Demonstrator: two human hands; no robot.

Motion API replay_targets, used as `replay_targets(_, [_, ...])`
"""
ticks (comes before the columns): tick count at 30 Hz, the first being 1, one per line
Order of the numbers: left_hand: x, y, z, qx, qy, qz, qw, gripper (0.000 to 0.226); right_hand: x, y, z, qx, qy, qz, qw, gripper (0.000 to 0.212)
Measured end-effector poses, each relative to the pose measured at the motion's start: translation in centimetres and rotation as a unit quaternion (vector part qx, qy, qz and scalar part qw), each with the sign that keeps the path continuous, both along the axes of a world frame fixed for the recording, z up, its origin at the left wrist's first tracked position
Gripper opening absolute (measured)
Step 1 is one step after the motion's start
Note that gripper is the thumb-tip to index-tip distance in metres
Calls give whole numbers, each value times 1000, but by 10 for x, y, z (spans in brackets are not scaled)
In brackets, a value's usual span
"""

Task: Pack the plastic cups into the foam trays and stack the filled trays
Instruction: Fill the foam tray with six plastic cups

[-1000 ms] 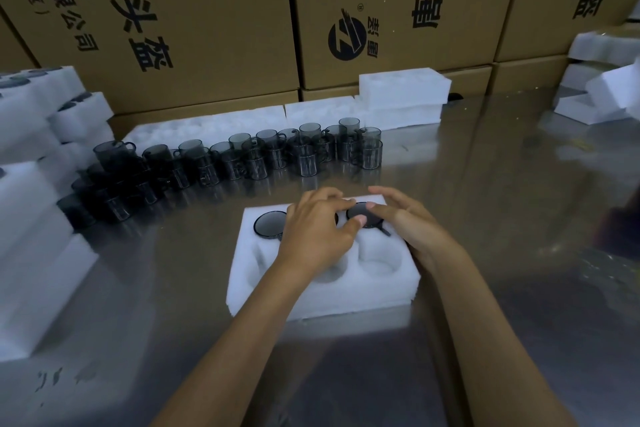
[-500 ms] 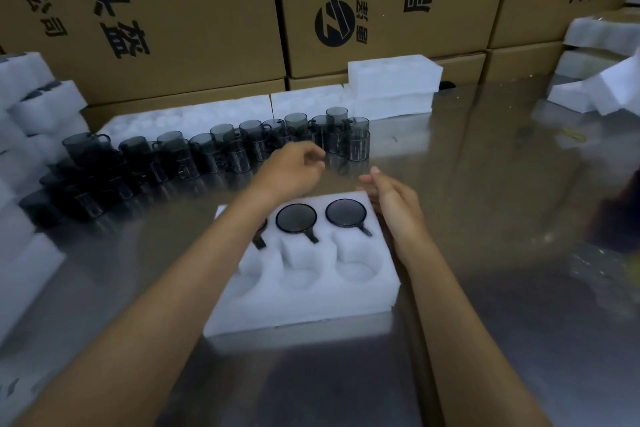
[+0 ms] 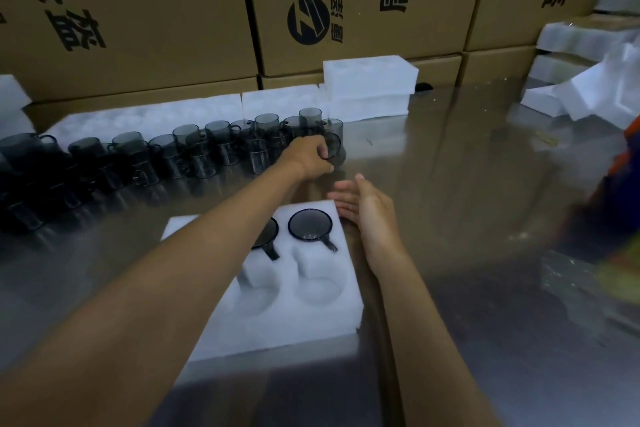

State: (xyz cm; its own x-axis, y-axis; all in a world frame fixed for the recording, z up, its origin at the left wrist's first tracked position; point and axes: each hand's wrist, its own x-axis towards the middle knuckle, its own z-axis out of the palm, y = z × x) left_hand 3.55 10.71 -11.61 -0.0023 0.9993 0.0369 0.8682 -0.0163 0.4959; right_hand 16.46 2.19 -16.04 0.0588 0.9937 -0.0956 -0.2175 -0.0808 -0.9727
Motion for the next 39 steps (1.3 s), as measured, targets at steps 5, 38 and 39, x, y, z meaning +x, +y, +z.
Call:
replay_targets(5, [-11,-22,-7,-2,16,-23,1000,16,-4,-8,3,7,-15,-11,1000,31])
replay_targets(38, [-41,-240,5,107,-316,-136,933,54,18,-134,11,311,-252,18,916,55])
replay_targets(39, [-41,-241,5,104,-296,-142,939,52,19,-137,10,302,-257,19,918,55])
